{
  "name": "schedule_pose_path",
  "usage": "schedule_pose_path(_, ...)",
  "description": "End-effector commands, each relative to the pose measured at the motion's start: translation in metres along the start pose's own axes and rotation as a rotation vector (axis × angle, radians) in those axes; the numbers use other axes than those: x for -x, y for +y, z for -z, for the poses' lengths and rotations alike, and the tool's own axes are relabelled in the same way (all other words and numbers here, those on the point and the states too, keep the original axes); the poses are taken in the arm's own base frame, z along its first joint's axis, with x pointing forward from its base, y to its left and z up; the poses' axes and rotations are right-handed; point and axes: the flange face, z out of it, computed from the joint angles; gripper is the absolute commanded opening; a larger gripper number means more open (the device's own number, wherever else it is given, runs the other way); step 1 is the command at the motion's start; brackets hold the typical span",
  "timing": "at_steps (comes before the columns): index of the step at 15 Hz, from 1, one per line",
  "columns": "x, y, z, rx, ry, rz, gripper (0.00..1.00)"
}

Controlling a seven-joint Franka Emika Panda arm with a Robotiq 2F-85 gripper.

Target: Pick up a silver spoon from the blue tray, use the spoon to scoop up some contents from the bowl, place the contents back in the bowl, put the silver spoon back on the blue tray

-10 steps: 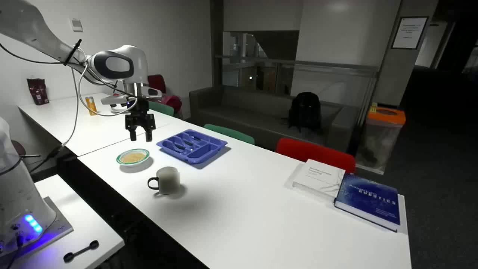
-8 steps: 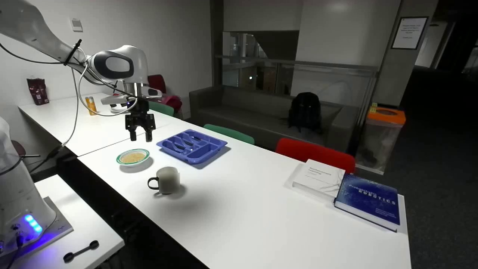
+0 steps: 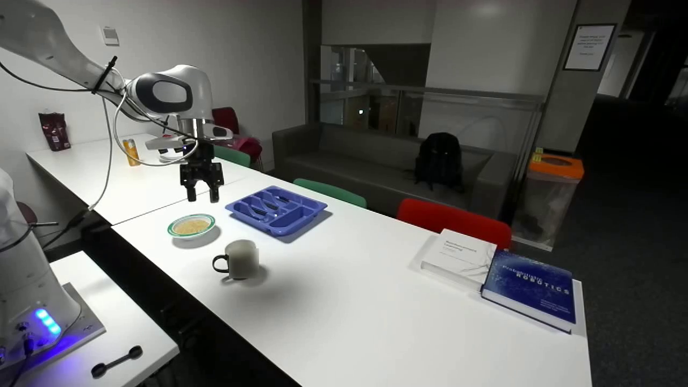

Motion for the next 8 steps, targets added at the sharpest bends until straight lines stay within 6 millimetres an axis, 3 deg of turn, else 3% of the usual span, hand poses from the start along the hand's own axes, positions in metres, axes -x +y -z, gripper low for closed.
schedule_pose_path(1, -0.033, -0.026, 0.020, -0.047, 0.042, 0.013, 1.00)
schedule_pose_path(5, -0.079, -0.066, 0.058, -0.087, 0.160, 0.065, 1.00)
schedule_pose_path(8, -0.107, -0.092, 0.080, -0.052, 0.181, 0.244, 1.00)
